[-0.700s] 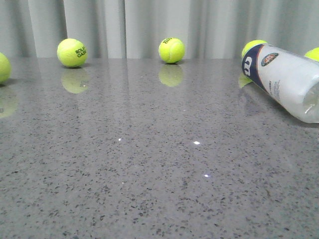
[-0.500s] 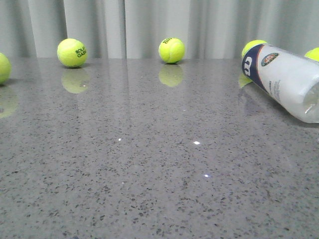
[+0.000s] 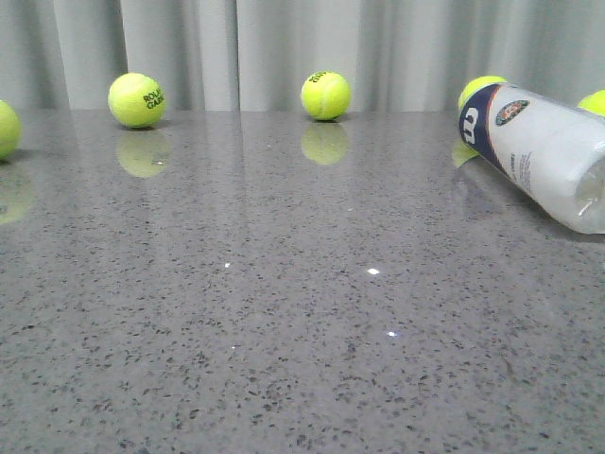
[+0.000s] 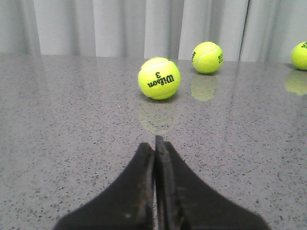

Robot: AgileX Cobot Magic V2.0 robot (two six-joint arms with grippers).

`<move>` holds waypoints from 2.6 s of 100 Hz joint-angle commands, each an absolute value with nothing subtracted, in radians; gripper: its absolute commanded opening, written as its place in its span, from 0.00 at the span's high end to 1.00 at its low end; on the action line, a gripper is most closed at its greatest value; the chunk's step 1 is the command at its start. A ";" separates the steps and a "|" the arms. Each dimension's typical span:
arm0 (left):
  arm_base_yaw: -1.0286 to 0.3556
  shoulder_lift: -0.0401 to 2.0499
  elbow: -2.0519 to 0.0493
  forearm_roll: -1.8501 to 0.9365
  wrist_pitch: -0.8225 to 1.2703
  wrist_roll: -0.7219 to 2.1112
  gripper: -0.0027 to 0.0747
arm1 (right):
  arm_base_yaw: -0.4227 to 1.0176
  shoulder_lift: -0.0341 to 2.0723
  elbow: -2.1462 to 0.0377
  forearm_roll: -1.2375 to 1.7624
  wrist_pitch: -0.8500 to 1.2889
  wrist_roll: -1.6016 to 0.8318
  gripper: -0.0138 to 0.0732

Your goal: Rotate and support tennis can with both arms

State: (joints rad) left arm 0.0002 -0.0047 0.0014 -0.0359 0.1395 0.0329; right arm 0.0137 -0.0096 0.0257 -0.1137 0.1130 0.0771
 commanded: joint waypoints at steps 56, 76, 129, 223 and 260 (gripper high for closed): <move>0.002 -0.039 0.046 -0.037 0.062 0.023 0.99 | 0.012 0.287 -0.258 -0.088 0.386 0.065 0.91; 0.002 -0.039 0.046 -0.037 0.062 0.023 0.99 | 0.012 0.504 -0.396 -0.081 0.521 0.065 0.75; 0.002 -0.039 0.046 -0.037 0.062 0.023 0.99 | 0.015 0.945 -0.878 0.171 0.832 0.000 0.12; 0.002 -0.039 0.046 -0.037 0.062 0.023 0.99 | 0.015 1.619 -1.339 0.437 0.960 -0.089 0.25; 0.002 -0.039 0.046 -0.037 0.062 0.023 0.99 | 0.139 1.623 -1.409 0.434 1.001 -0.334 0.48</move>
